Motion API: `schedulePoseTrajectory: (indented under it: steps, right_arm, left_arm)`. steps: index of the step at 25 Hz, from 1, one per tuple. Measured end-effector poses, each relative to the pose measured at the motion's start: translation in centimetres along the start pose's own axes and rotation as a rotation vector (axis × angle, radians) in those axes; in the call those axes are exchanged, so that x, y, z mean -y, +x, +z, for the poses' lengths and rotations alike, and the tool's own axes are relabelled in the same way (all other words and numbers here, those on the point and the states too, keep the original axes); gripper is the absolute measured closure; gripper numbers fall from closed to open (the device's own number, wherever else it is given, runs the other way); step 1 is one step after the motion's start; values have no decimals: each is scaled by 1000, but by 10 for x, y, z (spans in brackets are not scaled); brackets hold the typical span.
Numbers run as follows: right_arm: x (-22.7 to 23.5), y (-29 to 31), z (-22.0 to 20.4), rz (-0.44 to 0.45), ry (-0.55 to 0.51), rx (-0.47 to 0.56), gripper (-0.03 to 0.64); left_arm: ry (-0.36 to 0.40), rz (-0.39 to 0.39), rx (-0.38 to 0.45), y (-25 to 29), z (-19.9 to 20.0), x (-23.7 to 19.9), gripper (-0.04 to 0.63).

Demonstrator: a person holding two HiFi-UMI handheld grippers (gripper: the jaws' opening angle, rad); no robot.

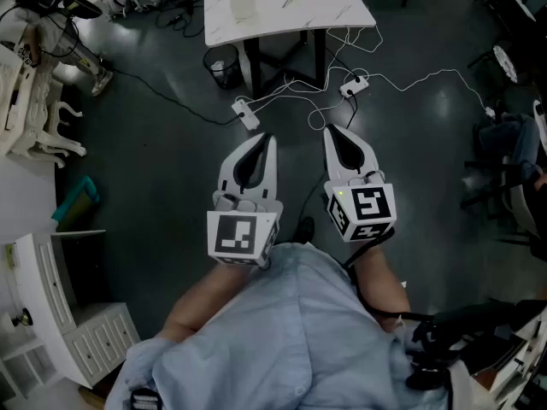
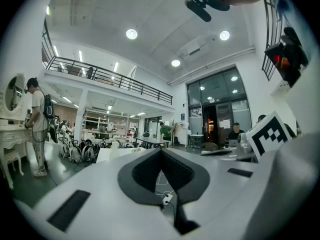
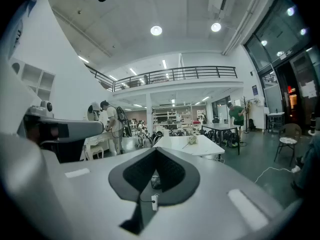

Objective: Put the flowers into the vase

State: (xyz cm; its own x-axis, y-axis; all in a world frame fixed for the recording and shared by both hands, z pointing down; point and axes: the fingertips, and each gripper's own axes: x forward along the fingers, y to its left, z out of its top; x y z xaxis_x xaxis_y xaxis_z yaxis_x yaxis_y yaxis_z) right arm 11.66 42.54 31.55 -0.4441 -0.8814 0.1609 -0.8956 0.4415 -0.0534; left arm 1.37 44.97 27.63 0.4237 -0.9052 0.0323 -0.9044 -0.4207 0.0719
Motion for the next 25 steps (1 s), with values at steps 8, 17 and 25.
schedulePoseTrajectory:
  steps: [8, 17, 25]
  right_arm:
    - [16, 7, -5, 20, 14, -6, 615]
    - [49, 21, -17, 71, 85, -21, 615]
    - [59, 63, -34, 96, 90, -73, 614]
  left_arm:
    - [2, 11, -22, 17, -7, 5, 591]
    - [12, 63, -55, 39, -16, 17, 591]
    - [-20, 91, -79, 66, -33, -7, 591]
